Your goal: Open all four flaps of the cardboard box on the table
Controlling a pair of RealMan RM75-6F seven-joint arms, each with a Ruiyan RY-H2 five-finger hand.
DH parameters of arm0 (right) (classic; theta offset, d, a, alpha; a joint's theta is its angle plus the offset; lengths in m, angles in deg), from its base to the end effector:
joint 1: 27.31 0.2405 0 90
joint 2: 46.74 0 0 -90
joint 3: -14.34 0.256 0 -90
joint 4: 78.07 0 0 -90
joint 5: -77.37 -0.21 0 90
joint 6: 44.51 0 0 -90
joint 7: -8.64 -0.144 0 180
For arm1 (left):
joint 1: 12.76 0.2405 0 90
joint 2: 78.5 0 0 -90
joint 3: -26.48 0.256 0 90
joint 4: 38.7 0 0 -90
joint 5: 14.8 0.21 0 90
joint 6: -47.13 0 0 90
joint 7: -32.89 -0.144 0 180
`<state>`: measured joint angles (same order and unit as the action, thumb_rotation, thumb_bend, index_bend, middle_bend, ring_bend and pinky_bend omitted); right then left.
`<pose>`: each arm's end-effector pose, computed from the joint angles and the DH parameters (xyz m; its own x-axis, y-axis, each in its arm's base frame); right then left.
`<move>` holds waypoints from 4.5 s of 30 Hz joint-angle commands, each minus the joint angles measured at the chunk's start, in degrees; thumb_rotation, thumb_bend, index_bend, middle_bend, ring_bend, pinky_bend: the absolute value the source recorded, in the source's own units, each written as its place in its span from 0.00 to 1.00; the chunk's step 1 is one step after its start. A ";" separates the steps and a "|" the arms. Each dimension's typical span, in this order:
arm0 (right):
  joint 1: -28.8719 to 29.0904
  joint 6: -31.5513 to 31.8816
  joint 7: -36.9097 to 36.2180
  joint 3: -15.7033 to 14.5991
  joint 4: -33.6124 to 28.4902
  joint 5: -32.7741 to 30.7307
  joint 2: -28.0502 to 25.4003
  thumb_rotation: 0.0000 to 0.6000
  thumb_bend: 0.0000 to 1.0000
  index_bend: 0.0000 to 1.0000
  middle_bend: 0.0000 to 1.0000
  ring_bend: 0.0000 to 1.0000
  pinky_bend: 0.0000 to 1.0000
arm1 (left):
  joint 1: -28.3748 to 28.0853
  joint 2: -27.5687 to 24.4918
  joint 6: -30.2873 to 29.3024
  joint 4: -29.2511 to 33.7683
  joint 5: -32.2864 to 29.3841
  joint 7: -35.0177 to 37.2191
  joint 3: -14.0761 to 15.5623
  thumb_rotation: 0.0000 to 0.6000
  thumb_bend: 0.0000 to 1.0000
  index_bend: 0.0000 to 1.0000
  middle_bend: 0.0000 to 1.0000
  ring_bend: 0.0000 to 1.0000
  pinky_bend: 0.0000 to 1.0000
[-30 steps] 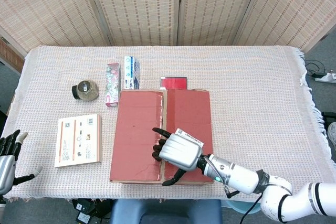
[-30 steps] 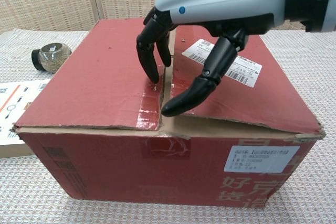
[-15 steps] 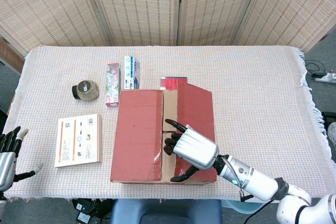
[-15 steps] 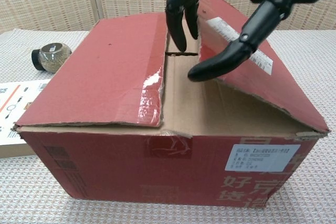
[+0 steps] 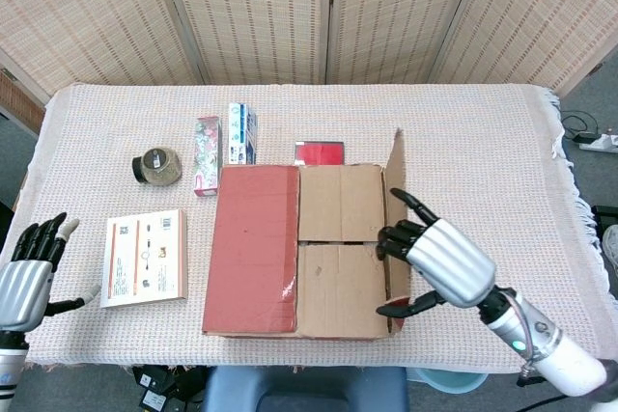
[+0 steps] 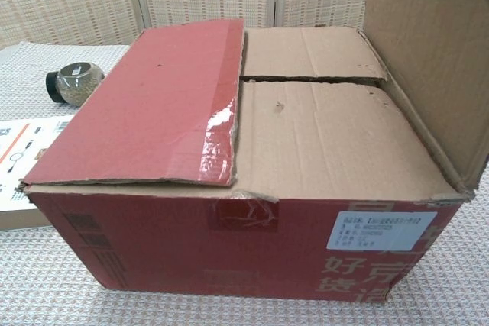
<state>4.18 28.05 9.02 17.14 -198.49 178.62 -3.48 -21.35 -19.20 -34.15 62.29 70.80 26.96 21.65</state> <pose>-0.1086 -0.2361 0.1811 0.4209 -0.0360 0.9064 -0.6791 -0.6749 0.2886 -0.2747 0.2041 0.1676 0.4291 0.0110 0.9032 0.9005 -0.0825 -0.4269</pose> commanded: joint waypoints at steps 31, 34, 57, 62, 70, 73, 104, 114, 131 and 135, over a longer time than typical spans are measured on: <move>-14.83 12.18 -14.52 -2.73 13.43 -2.08 0.35 0.41 0.13 0.46 0.44 0.44 0.00 | -28.56 -5.66 20.33 9.92 22.83 24.19 -2.55 0.06 0.20 0.12 0.13 0.08 0.00; -15.12 12.03 -14.77 -2.57 13.77 -2.32 0.46 0.41 0.13 0.46 0.44 0.44 0.00 | -32.58 -4.52 23.90 10.68 22.62 26.99 -2.99 0.00 0.19 0.12 0.14 0.08 0.00; -16.46 10.47 -17.96 -1.64 17.57 -4.39 1.92 0.40 0.13 0.46 0.44 0.44 0.00 | -47.54 9.15 36.83 2.78 14.18 15.27 -5.04 0.00 0.17 0.30 0.29 0.18 0.00; -16.58 10.25 -18.60 -1.47 18.27 -4.57 2.42 0.41 0.13 0.46 0.44 0.44 0.00 | -47.54 9.41 35.72 1.86 14.14 11.53 -4.30 0.00 0.17 0.34 0.35 0.23 0.00; -17.04 10.51 -19.24 -1.32 18.93 -4.53 2.89 0.40 0.13 0.46 0.44 0.44 0.00 | -47.24 9.09 34.17 1.43 13.73 7.26 -3.09 0.00 0.17 0.44 0.46 0.33 0.00; -17.27 10.74 -19.47 -1.24 19.11 -4.55 3.00 0.40 0.13 0.46 0.44 0.44 0.00 | -47.06 8.83 33.63 1.56 13.62 5.63 -2.73 0.00 0.17 0.45 0.47 0.34 0.00; -19.04 13.07 -21.32 -0.26 20.65 -4.83 3.44 0.41 0.13 0.46 0.44 0.44 0.00 | -39.47 -12.36 25.55 18.19 9.29 6.80 -3.18 0.00 0.17 0.47 0.48 0.35 0.00; -19.17 13.24 -21.31 0.08 20.42 -4.83 3.16 0.41 0.13 0.46 0.44 0.44 0.00 | -35.65 -16.03 19.94 18.11 9.65 10.94 -4.08 0.00 0.17 0.47 0.48 0.35 0.00; -19.03 12.85 -20.82 0.56 19.66 -4.86 2.82 0.40 0.13 0.46 0.44 0.44 0.00 | -27.56 -19.63 14.91 13.85 4.03 11.37 -3.33 0.00 0.17 0.47 0.48 0.35 0.00; -18.70 12.39 -20.40 0.57 19.30 -4.43 2.75 0.41 0.13 0.46 0.44 0.44 0.00 | -26.73 -19.45 14.92 13.03 2.27 11.63 -3.56 0.00 0.17 0.47 0.48 0.35 0.00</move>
<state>-14.55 40.48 -11.42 17.70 -179.16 174.16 -0.72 -48.30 -38.71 -19.22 75.54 73.33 38.49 18.17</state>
